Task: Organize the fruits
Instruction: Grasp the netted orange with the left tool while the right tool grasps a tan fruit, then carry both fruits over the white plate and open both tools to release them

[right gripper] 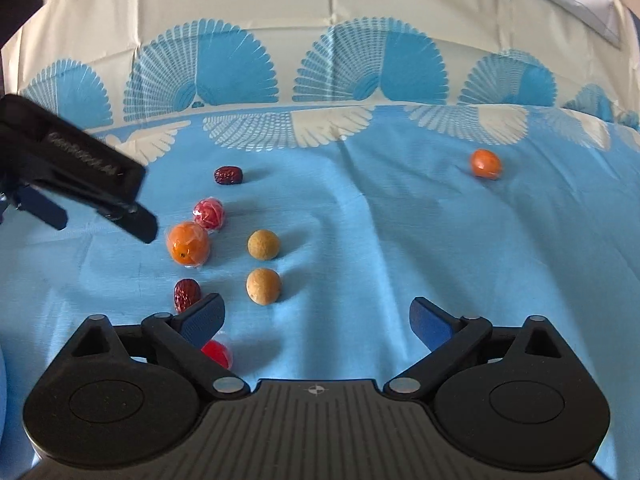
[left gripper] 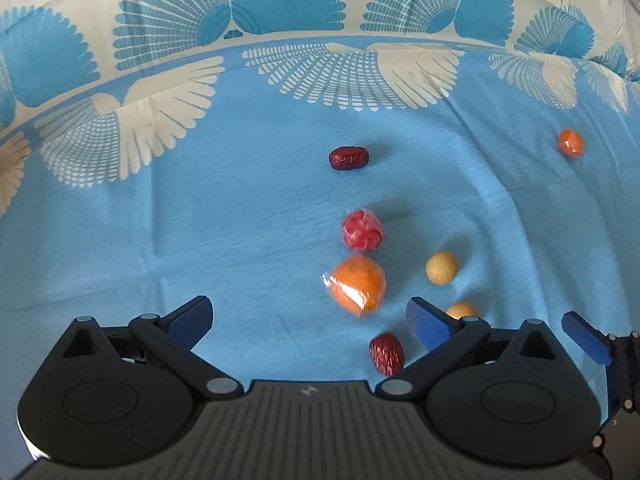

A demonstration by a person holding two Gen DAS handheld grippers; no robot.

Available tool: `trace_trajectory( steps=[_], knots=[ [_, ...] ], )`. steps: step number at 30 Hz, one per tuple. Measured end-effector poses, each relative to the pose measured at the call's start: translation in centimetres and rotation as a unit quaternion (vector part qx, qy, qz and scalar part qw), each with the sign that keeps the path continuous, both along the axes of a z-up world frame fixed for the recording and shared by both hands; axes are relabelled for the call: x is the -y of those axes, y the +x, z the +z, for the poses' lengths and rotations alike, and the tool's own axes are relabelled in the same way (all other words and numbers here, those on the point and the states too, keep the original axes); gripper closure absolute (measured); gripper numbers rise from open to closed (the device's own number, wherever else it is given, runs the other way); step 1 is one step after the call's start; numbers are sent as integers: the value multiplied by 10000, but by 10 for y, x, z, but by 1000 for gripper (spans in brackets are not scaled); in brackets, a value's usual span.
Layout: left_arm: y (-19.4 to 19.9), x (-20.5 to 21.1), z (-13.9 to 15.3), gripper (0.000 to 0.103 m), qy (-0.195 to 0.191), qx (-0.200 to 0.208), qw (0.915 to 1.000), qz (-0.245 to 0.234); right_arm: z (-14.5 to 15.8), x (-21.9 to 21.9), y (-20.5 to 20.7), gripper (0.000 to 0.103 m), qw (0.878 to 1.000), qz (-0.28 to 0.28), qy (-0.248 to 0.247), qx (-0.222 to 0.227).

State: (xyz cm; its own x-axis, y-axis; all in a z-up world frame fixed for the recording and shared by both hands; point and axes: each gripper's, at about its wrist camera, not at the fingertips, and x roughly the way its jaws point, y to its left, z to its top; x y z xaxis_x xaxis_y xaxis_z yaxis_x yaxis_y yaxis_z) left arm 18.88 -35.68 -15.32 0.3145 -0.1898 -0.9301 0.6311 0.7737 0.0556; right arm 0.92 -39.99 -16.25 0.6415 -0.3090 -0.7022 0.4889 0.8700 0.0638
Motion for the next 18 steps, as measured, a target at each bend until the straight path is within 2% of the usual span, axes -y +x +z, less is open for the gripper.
trace_trajectory(
  steps=[3,5,7,8,9,10,11,12,15,18],
  knots=[
    [14,13,-21,0,84,-113,9999,71,-17,3,27,18,9993,296,-11,-206],
    [19,18,-30,0,113,-204,9997,68,-27,3,37,29,9984,458,19,-318],
    [22,22,-37,1,207,-303,9993,54,-32,-1,40,31,9980,536,-114,-304],
    [22,23,-40,2,205,-318,9993,56,-32,-3,38,51,9978,614,-158,-218],
    [21,22,-39,21,172,-297,9994,59,-30,-7,37,62,9974,662,-216,-170],
    [20,21,-39,51,123,-404,9991,19,-29,-10,36,76,9973,608,-331,-233],
    [18,19,-36,59,178,-362,9992,63,-28,-11,35,77,9973,563,-376,-286],
    [14,17,-32,63,260,-249,9993,127,-26,-10,32,77,9979,472,-346,-268],
    [8,0,-17,63,170,-252,9994,177,-16,-2,17,77,9996,52,-224,-171],
    [-6,-34,11,63,52,-126,9995,278,9,4,-9,77,9993,-328,-183,79]
  ],
)
